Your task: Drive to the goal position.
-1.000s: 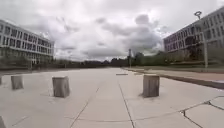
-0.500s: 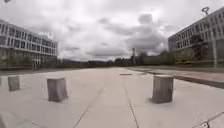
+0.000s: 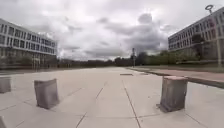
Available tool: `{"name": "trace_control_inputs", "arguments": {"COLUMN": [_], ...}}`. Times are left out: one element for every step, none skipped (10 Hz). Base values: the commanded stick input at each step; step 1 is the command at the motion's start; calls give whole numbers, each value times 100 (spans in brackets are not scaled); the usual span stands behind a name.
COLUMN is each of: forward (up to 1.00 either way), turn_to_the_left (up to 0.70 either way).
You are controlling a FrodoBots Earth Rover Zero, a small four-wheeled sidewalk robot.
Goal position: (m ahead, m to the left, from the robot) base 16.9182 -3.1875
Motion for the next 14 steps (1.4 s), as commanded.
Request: {"name": "trace_control_inputs", "arguments": {"forward": [70, 70, 70, 70, 70, 70, 70, 70, 70, 70, 70, 70, 70, 70], "turn_to_the_left": [0, 0, 0, 0, 0, 0, 0, 0, 0, 0, 0, 0, 0, 0]}}
